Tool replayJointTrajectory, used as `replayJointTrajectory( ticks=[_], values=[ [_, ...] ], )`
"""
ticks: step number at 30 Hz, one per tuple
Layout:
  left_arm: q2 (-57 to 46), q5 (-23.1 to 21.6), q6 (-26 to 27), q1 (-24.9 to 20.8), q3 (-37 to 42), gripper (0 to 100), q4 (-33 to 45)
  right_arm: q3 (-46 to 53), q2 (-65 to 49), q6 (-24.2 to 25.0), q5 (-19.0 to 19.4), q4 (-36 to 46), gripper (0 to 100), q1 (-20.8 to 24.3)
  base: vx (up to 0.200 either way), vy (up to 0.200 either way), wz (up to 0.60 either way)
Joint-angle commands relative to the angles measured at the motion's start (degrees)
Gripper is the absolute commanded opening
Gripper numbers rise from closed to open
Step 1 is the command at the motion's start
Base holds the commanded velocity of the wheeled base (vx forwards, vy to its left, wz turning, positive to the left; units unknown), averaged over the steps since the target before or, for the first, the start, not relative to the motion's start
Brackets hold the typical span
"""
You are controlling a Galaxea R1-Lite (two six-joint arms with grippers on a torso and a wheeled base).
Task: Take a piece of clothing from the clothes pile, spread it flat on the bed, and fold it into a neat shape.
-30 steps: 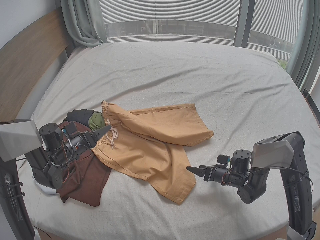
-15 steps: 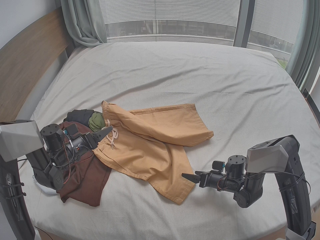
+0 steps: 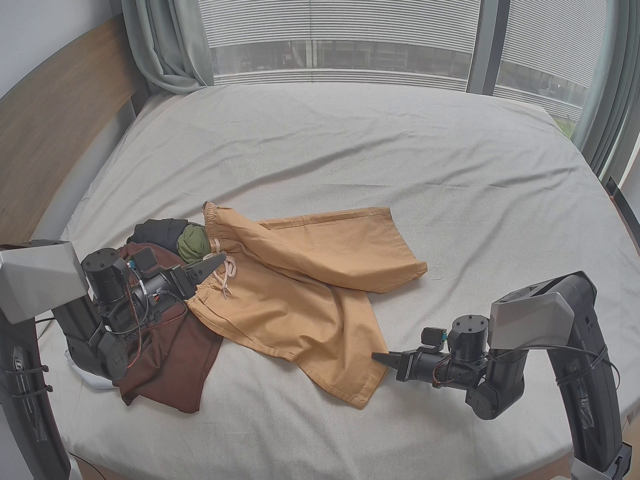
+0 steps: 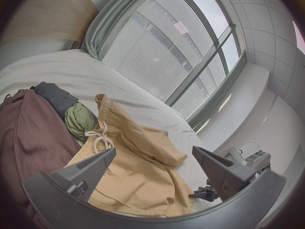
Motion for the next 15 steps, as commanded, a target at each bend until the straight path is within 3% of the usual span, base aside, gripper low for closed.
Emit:
replayJointTrajectory(
  ticks=[1,15],
  values=[
    [0.06,-0.03,-0.03,0.02,-0.01,100,-0.01,0.47,-0.7,0.09,-0.04,-0.39,0,0.01,0.0,0.0,0.0],
    [0.06,-0.03,-0.12,0.11,-0.09,100,-0.01,3.37,-9.93,0.09,0.05,0.23,0,-4.65,0.0,0.0,0.0]
  ],
)
